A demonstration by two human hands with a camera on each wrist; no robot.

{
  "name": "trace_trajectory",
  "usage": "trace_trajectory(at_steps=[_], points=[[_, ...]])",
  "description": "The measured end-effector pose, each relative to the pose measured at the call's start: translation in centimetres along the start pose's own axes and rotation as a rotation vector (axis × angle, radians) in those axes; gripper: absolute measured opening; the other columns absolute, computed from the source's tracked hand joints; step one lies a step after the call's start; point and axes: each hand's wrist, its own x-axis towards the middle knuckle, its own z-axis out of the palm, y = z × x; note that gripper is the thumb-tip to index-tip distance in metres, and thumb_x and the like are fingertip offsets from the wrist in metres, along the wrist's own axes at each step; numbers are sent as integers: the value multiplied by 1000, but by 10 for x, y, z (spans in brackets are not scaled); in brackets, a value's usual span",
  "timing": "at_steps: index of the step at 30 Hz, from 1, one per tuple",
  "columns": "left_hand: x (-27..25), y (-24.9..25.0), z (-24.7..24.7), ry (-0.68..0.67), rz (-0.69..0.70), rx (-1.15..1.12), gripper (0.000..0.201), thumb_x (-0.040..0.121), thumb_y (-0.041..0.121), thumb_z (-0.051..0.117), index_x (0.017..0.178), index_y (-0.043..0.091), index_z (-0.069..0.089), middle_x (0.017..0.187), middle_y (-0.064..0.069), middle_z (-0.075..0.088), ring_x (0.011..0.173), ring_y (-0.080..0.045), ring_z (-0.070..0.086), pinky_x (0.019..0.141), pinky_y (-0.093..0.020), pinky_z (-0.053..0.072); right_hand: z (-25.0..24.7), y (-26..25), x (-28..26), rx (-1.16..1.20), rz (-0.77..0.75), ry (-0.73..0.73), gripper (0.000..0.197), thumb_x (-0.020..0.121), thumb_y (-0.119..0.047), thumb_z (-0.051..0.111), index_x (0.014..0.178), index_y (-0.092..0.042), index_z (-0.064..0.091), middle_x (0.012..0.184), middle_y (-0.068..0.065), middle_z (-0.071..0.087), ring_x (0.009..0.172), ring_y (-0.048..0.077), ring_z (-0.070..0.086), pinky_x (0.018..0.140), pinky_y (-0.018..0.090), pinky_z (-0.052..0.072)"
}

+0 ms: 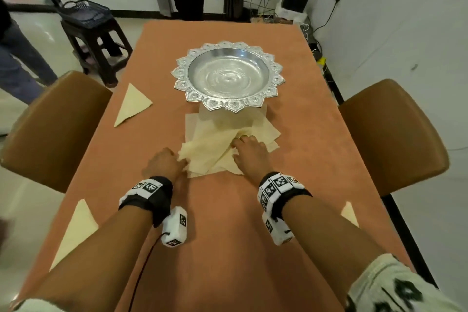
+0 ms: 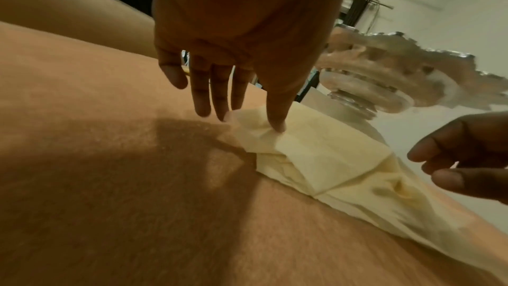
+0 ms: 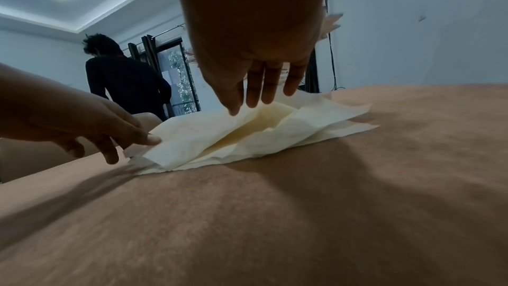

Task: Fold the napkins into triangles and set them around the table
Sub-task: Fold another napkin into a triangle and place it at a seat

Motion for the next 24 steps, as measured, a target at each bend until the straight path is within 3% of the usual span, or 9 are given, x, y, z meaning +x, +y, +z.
trace_trajectory(at_steps=[3,6,8,10,13,16,18,20,24], points=[[9,-1,2,-43,-4,-139,28,81,45,70,85,19,60,90,-7,66,89,-29,61,76,-33,47,5,-12,17,51,-22,57,29,91,-16,50,118,-19,58,119,3,55,114,24,47,86,38,39],[-9,9,-11,87,128,-192,28,81,42,69,71,20,56,68,2,59,73,-25,59,56,-29,35,-2,-19,23,172,-131,230,23,85,-11,57,107,-14,65,105,6,62,100,29,55,79,44,47],[-31,15,-23,246,282,-60,23,84,46,65,76,25,60,70,7,62,69,-20,59,56,-29,38,-15,-23,22,268,-291,349,25,80,-7,56,103,-11,66,97,7,63,91,30,58,74,43,49],[-52,16,-32,391,453,60,15,86,42,66,83,27,66,67,5,65,61,-22,60,55,-29,39,-30,-25,21,288,-440,370,35,76,0,53,107,-10,66,99,7,63,91,29,58,75,38,47],[-69,17,-31,492,679,188,6,81,24,75,83,18,73,52,-4,62,43,-26,56,54,-26,31,-50,-29,21,239,-566,204,56,72,5,52,124,-15,59,124,2,59,110,21,50,85,32,38],[-65,16,-32,504,676,184,8,83,21,70,86,17,76,48,-6,60,38,-26,52,53,-30,39,-59,-36,28,38,-525,-89,45,86,-7,51,129,-22,54,128,-3,57,121,19,45,95,38,36],[-62,15,-38,510,656,207,12,79,16,76,91,17,77,44,-6,56,35,-25,49,54,-29,41,-60,-40,33,-133,-461,-144,30,95,-22,49,123,-24,58,118,-4,62,116,20,47,93,38,34],[-60,13,-45,516,654,235,15,76,12,79,90,16,77,43,-7,56,34,-24,49,56,-30,44,-56,-40,33,-188,-426,-56,26,96,-31,48,117,-24,61,110,-3,64,110,20,51,90,37,33],[-54,10,-53,560,633,228,18,82,11,73,99,13,75,57,-12,66,47,-29,62,80,-45,54,-52,-39,29,-52,-381,162,21,92,-34,56,100,-21,70,89,-2,71,92,23,60,87,37,34]])
